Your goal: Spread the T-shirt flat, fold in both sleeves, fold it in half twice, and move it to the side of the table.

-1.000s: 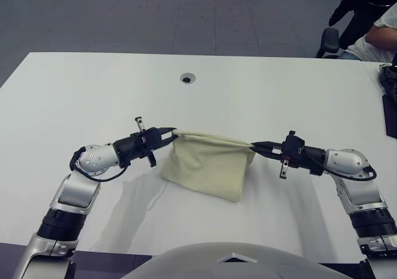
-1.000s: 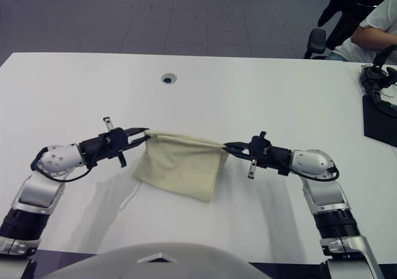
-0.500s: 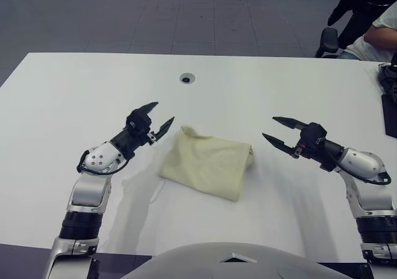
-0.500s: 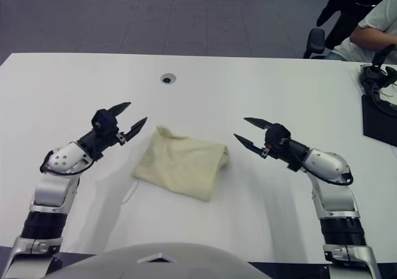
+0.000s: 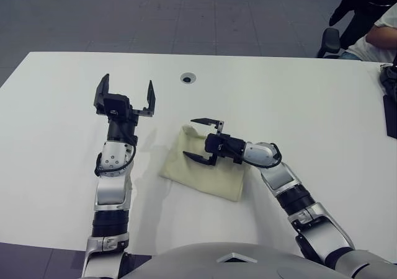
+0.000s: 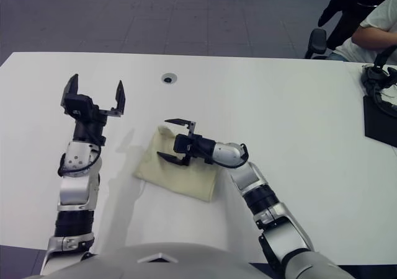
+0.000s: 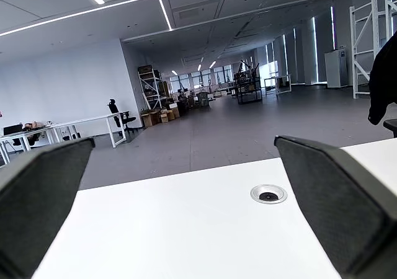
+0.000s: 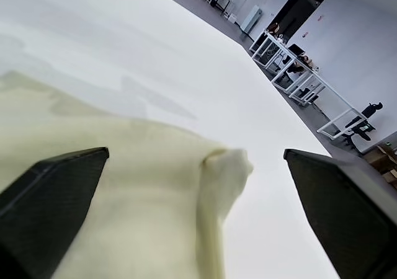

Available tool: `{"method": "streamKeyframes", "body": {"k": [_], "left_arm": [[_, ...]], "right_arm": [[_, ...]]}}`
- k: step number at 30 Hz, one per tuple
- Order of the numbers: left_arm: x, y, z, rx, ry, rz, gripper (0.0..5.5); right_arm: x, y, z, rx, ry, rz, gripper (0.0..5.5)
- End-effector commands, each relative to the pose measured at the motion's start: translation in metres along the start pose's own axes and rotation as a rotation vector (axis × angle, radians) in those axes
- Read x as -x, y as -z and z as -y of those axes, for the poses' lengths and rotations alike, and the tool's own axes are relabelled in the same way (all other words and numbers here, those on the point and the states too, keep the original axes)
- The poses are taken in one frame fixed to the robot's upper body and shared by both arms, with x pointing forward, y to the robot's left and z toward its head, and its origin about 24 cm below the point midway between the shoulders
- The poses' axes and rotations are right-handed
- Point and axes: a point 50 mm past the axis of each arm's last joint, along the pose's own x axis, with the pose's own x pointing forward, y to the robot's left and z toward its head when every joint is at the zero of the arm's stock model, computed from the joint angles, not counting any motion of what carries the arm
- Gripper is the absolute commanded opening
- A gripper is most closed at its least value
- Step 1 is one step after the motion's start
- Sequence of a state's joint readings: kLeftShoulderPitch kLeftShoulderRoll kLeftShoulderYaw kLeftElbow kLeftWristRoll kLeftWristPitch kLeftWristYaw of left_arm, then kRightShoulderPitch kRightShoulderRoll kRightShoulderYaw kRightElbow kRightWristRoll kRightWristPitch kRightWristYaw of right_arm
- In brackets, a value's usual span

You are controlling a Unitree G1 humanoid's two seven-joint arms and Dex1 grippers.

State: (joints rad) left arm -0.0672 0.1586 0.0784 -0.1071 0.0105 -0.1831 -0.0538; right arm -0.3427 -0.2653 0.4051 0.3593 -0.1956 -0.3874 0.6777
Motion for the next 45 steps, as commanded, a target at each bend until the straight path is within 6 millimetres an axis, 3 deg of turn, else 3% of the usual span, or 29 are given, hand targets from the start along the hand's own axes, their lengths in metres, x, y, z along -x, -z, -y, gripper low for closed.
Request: {"method": "streamKeyframes", "body": {"k": [1, 6, 11, 15, 17, 20, 23, 26, 30, 34, 36, 40, 43, 45], "left_arm": [[0.005, 0.000, 0.004, -0.017, -0.019, 0.006, 5.40], [0.008, -0.009, 0.000, -0.084, -0.023, 0.029, 5.40], [0.014, -0.014, -0.006, -0.105, -0.040, 0.028, 5.40], [0.019, -0.016, -0.012, -0.105, -0.075, 0.016, 5.40], [0.019, -0.016, -0.010, -0.099, -0.075, 0.013, 5.40], [0.019, -0.014, -0.005, -0.093, -0.060, 0.005, 5.40], [0.019, -0.013, 0.000, -0.082, -0.042, -0.002, 5.40], [0.019, -0.011, 0.005, -0.075, -0.018, -0.007, 5.40], [0.019, -0.015, 0.007, -0.078, -0.009, 0.012, 5.40], [0.013, -0.035, 0.015, -0.064, 0.051, 0.111, 5.40], [0.005, -0.040, 0.024, -0.021, 0.083, 0.136, 5.40], [-0.009, -0.027, 0.051, 0.065, 0.146, 0.096, 5.40], [-0.005, -0.014, 0.055, 0.177, 0.103, 0.055, 5.40], [0.000, -0.012, 0.054, 0.196, 0.074, 0.058, 5.40]], "right_arm": [[0.030, 0.048, -0.002, -0.028, -0.002, -0.264, 5.37], [0.105, 0.071, -0.002, -0.109, 0.135, -0.446, 5.37], [0.182, 0.077, 0.029, -0.219, 0.600, -0.560, 5.37], [0.239, 0.097, 0.035, -0.267, 0.840, -0.741, 5.37], [0.259, 0.104, 0.034, -0.299, 0.966, -0.797, 5.37], [0.269, 0.113, 0.032, -0.287, 1.090, -0.857, 5.37], [0.261, 0.112, 0.037, -0.236, 1.135, -0.809, 5.37], [0.246, 0.088, 0.059, -0.036, 1.171, -0.600, 5.37], [0.238, 0.041, 0.088, 0.204, 1.250, -0.301, 5.37], [0.220, -0.017, 0.104, 0.338, 1.357, 0.029, 5.37], [0.189, -0.023, 0.096, 0.232, 1.343, 0.149, 5.37], [0.120, -0.005, 0.065, -0.098, 1.241, 0.222, 5.37], [0.093, 0.004, 0.052, -0.270, 1.235, 0.250, 5.37], [0.092, 0.008, 0.047, -0.299, 1.252, 0.255, 5.37]]}}
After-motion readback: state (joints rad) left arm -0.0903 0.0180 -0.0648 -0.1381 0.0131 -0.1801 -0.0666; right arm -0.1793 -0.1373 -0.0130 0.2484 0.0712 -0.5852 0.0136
